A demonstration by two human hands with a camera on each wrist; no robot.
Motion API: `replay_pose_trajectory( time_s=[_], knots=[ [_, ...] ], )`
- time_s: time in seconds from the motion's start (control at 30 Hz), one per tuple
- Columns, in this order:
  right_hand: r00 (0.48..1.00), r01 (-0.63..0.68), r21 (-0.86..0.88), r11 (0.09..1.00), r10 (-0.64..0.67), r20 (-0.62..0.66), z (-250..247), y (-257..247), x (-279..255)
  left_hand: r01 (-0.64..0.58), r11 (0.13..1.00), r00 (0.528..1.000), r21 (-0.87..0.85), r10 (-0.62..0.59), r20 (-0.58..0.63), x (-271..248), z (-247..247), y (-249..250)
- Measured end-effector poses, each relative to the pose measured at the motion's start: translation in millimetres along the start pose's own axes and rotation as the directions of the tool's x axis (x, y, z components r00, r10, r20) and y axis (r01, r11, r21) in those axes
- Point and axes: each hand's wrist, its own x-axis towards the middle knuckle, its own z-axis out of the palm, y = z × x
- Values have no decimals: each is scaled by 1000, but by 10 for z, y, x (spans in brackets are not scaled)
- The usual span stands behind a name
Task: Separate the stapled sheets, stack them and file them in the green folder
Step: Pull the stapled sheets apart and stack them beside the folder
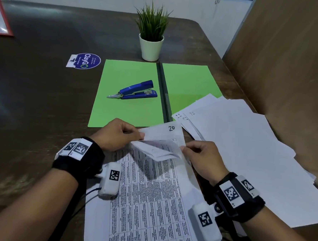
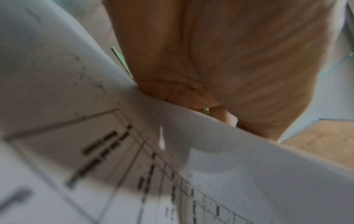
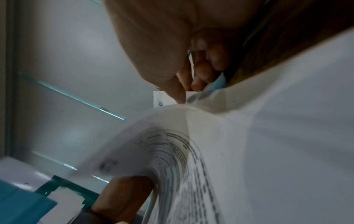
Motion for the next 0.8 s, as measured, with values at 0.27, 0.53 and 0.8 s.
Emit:
replay_pose_trajectory(
  time_s=[0.27,0.53,0.8],
  knots=[
    [912,358,-248,900,-394,-113,-77,-266,-204,89,992,995,86,-85,-58,37,10,-5],
    [987,120,-235,965,-89,137,-278,-122,-273,65,998,993,-21,-67,-102,-58,-8,117],
    [962,167,-511,843,-26,272,-558,-422,-187,16,1000,979,-15,-19,-201,2,-7,82]
  ],
)
